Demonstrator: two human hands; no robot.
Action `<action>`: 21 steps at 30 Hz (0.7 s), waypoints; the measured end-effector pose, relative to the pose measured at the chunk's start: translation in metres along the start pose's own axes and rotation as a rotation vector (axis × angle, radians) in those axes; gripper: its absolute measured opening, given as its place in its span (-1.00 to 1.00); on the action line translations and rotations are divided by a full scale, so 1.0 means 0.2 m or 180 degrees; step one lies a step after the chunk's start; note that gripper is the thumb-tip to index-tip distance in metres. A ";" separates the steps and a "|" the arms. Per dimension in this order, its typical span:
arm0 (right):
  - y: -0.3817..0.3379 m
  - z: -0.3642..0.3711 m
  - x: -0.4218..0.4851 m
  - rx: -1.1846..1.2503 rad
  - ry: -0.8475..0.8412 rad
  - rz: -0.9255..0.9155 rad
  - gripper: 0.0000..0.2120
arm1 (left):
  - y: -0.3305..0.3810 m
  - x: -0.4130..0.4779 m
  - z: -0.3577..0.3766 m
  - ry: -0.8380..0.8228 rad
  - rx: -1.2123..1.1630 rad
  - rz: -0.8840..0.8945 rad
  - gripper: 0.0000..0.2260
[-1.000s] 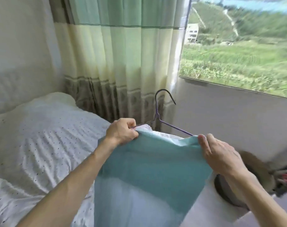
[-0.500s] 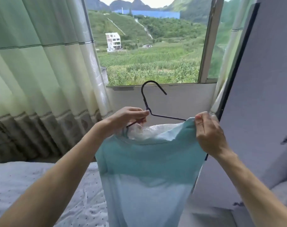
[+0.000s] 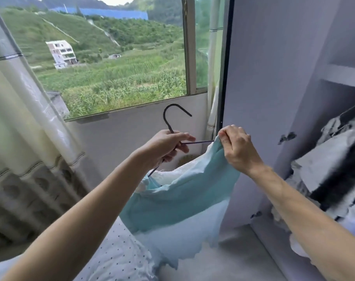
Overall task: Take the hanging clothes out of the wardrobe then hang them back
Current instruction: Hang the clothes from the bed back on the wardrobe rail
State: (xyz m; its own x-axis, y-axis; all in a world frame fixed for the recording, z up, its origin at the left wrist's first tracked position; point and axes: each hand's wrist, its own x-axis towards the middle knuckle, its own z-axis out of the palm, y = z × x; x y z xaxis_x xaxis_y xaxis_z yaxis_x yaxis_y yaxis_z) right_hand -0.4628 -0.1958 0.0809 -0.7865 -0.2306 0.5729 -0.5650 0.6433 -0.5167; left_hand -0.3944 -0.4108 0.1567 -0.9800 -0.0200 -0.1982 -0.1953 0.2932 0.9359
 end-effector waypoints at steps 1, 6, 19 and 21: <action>0.03 -0.01 0.00 -0.0009 0.0037 -0.0017 -0.73 | 0.01 0.02 0.02 -0.0070 -0.0087 0.0005 -0.80; 0.22 -0.09 -0.06 -0.0372 -0.0234 0.0597 -0.80 | 0.06 0.13 0.20 -0.0796 -0.0675 -0.0079 -0.88; 0.39 -0.52 -0.47 0.0312 -0.0225 0.2088 -0.60 | 0.13 0.39 0.85 -0.1186 -0.1099 0.0148 -0.80; 0.37 -0.55 -0.56 0.0264 -0.0456 0.2111 -0.63 | 0.11 0.40 0.99 -0.1172 -0.1216 0.0106 -0.77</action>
State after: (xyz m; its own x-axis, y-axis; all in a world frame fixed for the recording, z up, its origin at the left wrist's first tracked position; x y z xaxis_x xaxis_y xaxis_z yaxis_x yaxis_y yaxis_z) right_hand -0.3897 -0.0415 0.0484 -0.9950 0.0950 0.0313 0.0351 0.6250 -0.7799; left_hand -0.4685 -0.2171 0.1037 -0.9206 0.3404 -0.1915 -0.2320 -0.0824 0.9692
